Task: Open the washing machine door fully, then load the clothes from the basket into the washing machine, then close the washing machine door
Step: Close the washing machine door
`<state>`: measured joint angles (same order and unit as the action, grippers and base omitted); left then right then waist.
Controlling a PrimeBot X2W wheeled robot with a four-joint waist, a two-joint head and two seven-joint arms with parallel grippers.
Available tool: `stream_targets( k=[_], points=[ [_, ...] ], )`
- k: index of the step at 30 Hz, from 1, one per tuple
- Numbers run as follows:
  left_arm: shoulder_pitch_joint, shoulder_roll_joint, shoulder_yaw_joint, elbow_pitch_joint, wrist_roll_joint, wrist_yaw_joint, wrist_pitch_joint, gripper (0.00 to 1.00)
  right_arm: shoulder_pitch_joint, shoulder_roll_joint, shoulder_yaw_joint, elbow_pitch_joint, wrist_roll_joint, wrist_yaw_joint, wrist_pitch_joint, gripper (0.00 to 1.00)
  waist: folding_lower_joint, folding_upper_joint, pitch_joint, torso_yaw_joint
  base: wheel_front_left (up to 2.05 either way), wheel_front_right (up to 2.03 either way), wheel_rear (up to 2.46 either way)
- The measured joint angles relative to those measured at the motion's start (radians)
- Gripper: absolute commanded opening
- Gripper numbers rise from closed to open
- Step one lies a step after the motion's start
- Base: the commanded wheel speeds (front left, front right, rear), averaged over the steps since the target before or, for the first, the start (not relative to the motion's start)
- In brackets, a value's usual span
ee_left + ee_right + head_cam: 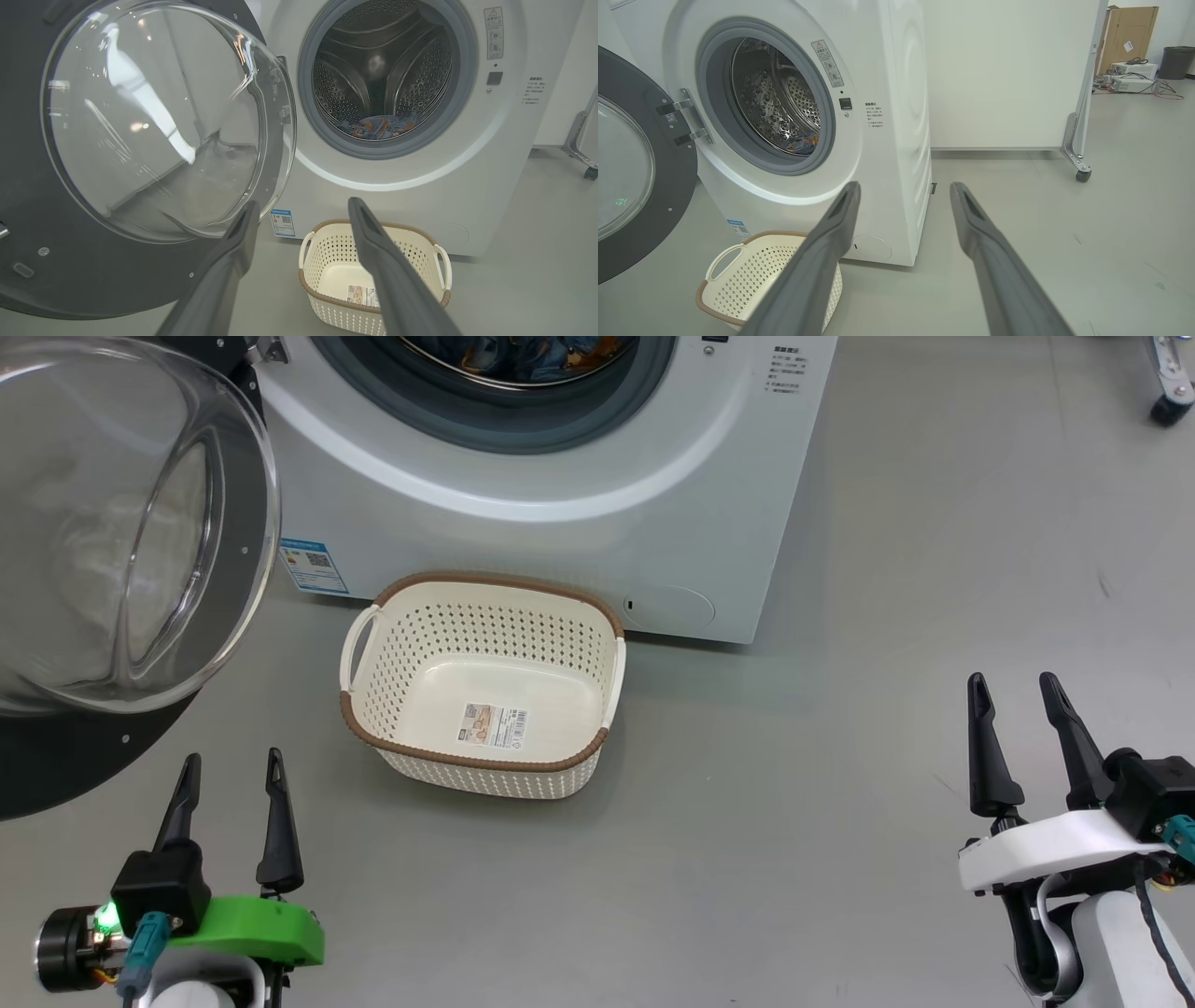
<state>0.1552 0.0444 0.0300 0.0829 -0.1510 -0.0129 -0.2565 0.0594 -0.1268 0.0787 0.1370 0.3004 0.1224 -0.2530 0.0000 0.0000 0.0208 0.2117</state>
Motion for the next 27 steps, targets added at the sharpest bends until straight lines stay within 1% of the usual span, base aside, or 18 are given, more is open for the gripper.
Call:
stream_targets(
  k=[2,12,18,27],
  points=[
    [0.001,0.000,0.001,0.000,-0.007,0.008,0.000,1.00,0.001,0.000,0.001,-0.001,-0.001,0.000,0.000,1.00,0.0000,0.0000,0.001,0.014,0.00,0.00,0.00],
    [0.010,0.000,0.003,-0.001,-0.018,0.020,0.000,1.00,0.002,-0.001,0.019,-0.002,-0.004,0.000,0.000,1.00,0.0000,0.0000,0.007,0.071,0.00,0.00,0.00],
    [0.010,0.000,0.004,0.000,-0.024,0.024,0.000,1.00,0.002,-0.002,0.023,-0.003,-0.005,0.000,0.000,1.00,0.0000,0.0000,0.010,0.089,0.00,0.00,0.00],
    [0.012,0.000,0.009,0.001,-0.026,0.045,0.000,1.00,0.002,-0.004,0.035,-0.003,-0.008,0.000,0.000,1.00,0.0000,0.0000,0.008,0.119,0.00,0.00,0.00]
  ],
)
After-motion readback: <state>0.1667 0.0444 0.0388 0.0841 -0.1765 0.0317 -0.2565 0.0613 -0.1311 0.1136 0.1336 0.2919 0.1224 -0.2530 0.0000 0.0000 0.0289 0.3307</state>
